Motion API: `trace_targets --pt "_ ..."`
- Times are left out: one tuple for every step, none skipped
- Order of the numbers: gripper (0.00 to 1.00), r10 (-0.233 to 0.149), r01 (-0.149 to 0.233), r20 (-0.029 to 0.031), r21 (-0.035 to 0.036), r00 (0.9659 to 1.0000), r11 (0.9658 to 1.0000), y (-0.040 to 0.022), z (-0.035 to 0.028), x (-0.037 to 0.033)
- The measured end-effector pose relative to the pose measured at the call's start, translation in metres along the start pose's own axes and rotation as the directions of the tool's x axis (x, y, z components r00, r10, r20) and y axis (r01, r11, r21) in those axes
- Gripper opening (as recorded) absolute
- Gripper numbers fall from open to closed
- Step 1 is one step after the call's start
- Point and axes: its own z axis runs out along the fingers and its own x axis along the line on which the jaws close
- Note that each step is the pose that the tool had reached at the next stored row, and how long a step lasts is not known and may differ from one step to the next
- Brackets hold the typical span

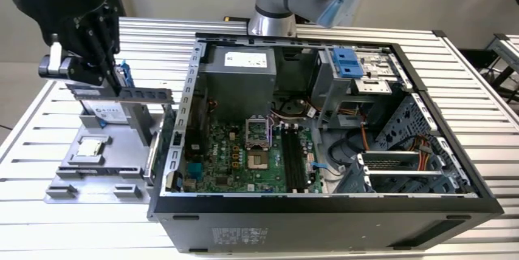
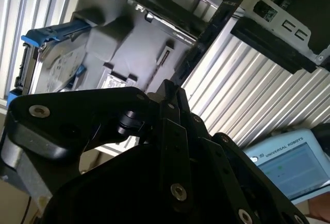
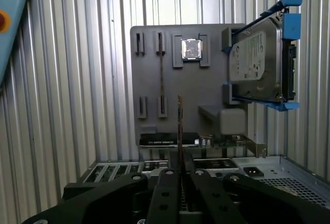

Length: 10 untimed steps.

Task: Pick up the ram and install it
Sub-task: 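Pick up the ram and move it above insertion slot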

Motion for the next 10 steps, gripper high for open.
trace_targets --pt "0.0 0.0 0.0 0.0 0.0 1.0 1.0 -0.0022 0.0 -0.0001" --pt "0.0 0.0 0.0 -0.0001 -0.0001 1.0 1.0 -0.0044 -0.0001 -0.0002" --pt "0.0 0.0 0.0 -0.0001 0.0 1.0 1.0 -0.0067 -0.0001 -0.0004" --pt "0.0 0.0 0.0 0.0 0.0 1.0 1.0 -0.0088 -0.0001 -0.0005" --pt "0.0 0.0 0.0 0.0 0.0 1.0 1.0 -0.011 -0.0001 -0.0006" --pt "0.0 0.0 0.0 0.0 0.0 1.0 1.0 -0.0134 -0.0001 -0.0008" --pt "0.0 0.0 0.0 -0.0001 -0.0001 1.0 1.0 -0.0156 -0.0001 -0.0009" --pt "0.0 0.0 0.0 -0.0001 -0.0001 1.0 1.0 -0.0181 -0.0002 -0.001" --pt "0.0 0.0 0.0 -0.0001 -0.0001 1.0 1.0 -0.0204 -0.0002 -0.0012" --pt "0.0 0.0 0.0 0.0 0.0 1.0 1.0 -0.0229 -0.0002 -0.0013"
